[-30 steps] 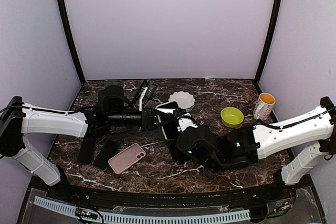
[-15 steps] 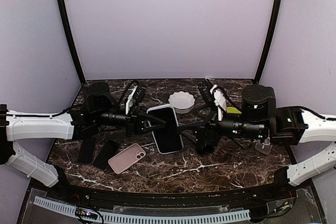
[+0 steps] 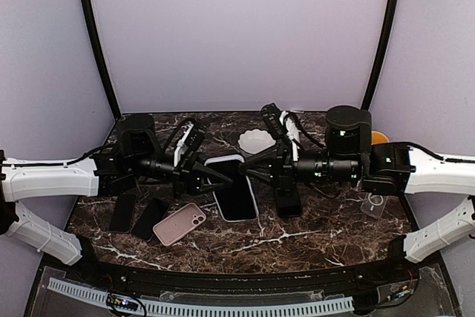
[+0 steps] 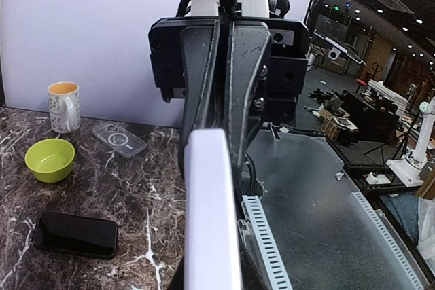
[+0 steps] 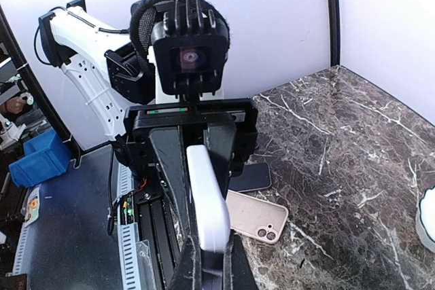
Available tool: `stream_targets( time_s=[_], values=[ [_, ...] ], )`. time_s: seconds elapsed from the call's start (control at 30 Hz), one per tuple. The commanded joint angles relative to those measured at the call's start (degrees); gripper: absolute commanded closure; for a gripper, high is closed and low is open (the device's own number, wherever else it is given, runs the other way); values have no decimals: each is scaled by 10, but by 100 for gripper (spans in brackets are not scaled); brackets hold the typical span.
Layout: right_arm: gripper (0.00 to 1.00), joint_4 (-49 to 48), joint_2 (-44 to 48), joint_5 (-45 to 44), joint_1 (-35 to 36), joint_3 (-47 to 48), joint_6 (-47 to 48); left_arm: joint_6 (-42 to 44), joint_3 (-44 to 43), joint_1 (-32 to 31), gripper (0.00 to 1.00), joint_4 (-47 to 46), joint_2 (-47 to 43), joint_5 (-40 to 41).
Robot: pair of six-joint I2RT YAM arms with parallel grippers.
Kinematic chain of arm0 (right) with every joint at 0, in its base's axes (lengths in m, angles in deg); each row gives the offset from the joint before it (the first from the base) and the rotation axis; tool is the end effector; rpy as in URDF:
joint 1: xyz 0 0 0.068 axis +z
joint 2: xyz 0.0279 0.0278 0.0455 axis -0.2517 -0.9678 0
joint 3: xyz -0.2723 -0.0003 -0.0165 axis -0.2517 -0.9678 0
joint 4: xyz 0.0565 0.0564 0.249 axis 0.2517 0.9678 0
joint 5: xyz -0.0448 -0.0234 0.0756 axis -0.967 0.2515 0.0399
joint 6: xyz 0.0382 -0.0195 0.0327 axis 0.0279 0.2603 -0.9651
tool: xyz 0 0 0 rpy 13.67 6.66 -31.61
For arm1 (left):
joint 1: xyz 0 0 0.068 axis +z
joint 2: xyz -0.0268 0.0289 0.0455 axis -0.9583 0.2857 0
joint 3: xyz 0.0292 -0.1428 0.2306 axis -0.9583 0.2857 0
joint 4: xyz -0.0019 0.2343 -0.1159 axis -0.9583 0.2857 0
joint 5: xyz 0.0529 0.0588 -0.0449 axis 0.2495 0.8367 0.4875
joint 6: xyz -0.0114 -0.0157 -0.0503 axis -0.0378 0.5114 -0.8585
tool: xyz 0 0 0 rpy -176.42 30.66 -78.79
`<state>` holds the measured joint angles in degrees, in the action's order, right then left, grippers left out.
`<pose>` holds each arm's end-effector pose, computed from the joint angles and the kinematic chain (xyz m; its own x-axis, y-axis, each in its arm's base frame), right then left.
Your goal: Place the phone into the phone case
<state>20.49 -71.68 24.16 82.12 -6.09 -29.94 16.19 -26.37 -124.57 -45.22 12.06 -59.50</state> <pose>0.1021 0.2616 0.3515 -0.2772 -0.1152 -0.9539 -0.9344 0.2636 0.2397 0.1581 -0.2393 0.3067 -0.1493 0.0418 -0.9879 0.9729 -0.1723 -0.1543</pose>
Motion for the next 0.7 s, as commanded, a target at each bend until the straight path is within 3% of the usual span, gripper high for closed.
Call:
stream_targets(
  time_s=[0.0, 0.03, 0.07, 0.1, 0.17, 0.27, 0.43, 0.47, 0.57, 0.67],
  values=[
    [100, -27, -12, 7, -16, 19, -22, 22, -32, -10, 100, -8, -16, -14],
    [88, -27, -8, 13, -18, 9, -27, 22, -32, -10, 100, -7, -19, -10],
    [63, -27, -1, 18, -19, -4, -32, 22, -32, -10, 100, -5, -21, -9],
    [49, -26, 8, 22, -20, -20, -37, 22, -32, -10, 100, -5, -29, -4],
    [39, -31, 26, 31, -20, -56, -46, 21, -28, -9, 100, -11, -42, 7],
    [37, -63, 43, 63, -19, -105, -67, 18, -28, -9, 100, -17, -48, 14],
    [43, -109, 27, 78, -19, -134, -84, 7, -35, -9, 100, -26, -39, 13],
    [50, -104, 19, 74, -19, -129, -87, 5, -36, -9, 100, -26, -36, 13],
    [100, -106, 10, 59, -16, -123, -91, 1, -36, -9, 100, -27, -33, 15],
    [100, -117, 28, 54, -16, -147, -98, 4, -36, -9, 100, -23, -35, 22]
  ],
)
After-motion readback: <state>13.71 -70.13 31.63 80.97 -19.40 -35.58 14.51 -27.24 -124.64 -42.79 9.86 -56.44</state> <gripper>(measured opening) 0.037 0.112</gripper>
